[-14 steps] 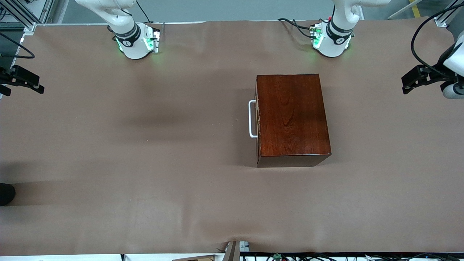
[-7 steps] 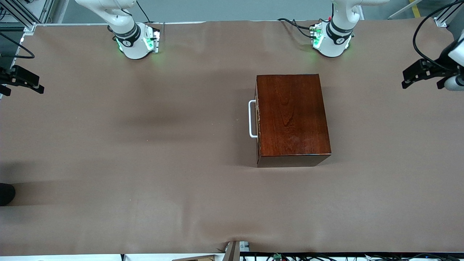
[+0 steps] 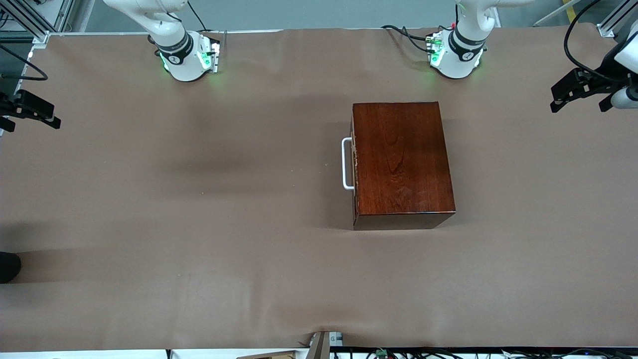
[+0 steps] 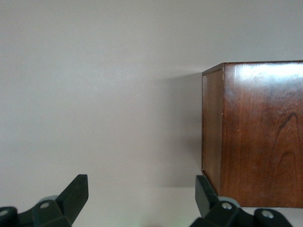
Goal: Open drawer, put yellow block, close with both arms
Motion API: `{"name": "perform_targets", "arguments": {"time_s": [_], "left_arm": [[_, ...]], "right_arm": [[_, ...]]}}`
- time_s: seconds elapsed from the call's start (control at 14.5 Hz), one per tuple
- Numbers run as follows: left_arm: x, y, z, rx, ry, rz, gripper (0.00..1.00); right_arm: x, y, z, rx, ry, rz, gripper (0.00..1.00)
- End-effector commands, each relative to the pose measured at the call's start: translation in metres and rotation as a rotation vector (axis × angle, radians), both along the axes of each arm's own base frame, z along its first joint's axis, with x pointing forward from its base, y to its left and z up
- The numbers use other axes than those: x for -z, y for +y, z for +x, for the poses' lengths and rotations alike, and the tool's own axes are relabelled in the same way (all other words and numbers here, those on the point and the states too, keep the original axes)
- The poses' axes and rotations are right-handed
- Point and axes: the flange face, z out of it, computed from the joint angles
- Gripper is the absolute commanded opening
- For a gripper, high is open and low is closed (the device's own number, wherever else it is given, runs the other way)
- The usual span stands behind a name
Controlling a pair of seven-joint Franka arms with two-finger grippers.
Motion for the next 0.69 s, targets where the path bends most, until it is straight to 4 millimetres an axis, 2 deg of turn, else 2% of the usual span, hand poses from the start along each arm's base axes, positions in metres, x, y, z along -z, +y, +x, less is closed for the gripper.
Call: {"name": "perform_targets", "arguments": {"time_s": [0.0,0.21,0.41,0.62], "left_arm": [[-0.003,-0.002,-0.005,-0.026,-0.014,-0.037,1.00],[-0.001,-0.005,-0.006,-0.084,0.001,-0.066,1.00],[0.001,-0.015,-0.009,-0.069,0.015,-0.059,1.00],[0.001,-0.014,-0.010,-0.055,0.025,-0.050,1.00]], "right_arm": [[-0.002,-0.003,-0.004,0.003,0.004,0.002,1.00],[-0.001,-0.002,-0.003,0.002,0.004,0.002,1.00],[-0.002,-0.004,-0.004,0.005,0.004,0.002,1.00],[-0.002,-0.001,-0.003,0.002,0.002,0.002,1.00]]}}
